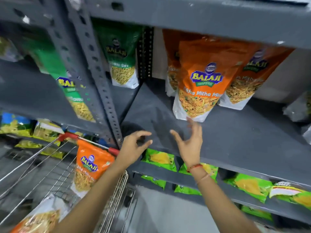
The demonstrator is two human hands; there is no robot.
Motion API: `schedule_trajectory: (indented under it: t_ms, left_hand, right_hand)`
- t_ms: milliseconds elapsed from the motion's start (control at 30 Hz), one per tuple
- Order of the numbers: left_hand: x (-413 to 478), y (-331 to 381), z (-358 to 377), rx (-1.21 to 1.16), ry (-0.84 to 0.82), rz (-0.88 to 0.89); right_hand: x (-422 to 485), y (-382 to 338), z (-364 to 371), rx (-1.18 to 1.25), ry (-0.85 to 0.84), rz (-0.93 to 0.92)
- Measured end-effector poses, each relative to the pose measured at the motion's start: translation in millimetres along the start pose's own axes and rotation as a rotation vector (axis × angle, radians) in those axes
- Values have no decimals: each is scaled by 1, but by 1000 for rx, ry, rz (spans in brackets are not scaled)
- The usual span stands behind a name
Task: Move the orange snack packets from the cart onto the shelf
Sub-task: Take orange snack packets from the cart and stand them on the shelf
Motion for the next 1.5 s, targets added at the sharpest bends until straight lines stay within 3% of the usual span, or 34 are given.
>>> schedule_trajectory:
  t_ms: [67, 200, 367, 433, 600, 700, 800, 900, 1033, 1167, 1267, 1333, 1433, 1500]
  left_hand:
    - [-33, -21, -24, 7, 133, -10]
    - [-95, -93, -82, 50, 407, -220]
    - [-154, -189, -124, 93, 413, -541]
    - [-165, -219, -130, 109, 341, -647]
    - [-167, -271, -131, 210, 162, -743]
    - [-158, -284, -122, 192, 97, -735]
    - [-154, -291, -113, 191, -28, -740]
    - [-156, -295, -108, 195, -47, -726]
    - [-159, -296, -109, 189, -13, -711]
    - [-162, -298, -114, 159, -31, -720]
    - [-163, -293, -118, 128, -26, -739]
    - [-167, -289, -121, 61, -2, -762]
    - [-181, -285, -129, -71, 0, -797]
    - [-189, -280, -140, -102, 34, -834]
  right_hand:
    - [-22, -16, 29, -16, -156, -95]
    - [-65, -49, 100, -39, -547, -156]
    - [-111, -60, 185, -216, -954, -198]
    - [-122, -57, 214, -347, -1026, -169]
    - [-127, -37, 247, -714, -880, -121]
    - [-130, -32, 255, -772, -790, -99]
    - [-138, -23, 265, -640, -746, 24]
    - [-149, -22, 269, -458, -703, 266]
    - [-156, -18, 277, 17, -448, 853]
    - [-157, -14, 286, 109, -354, 1032]
    - [-162, -20, 286, 105, -375, 887]
    - [-169, -36, 287, 42, -539, 645]
    - [-177, -72, 282, 0, -931, 249]
    - [-173, -84, 280, -45, -1007, 75]
Point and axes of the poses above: each hand's wrist, its own x-axis towards the middle knuckle, its own z-axis out of the palm, y = z × x, the point moved 1 cm from there along x, towards the middle knuckle, and after that the axes turned 4 degrees about -x, right-handed, at the moved point
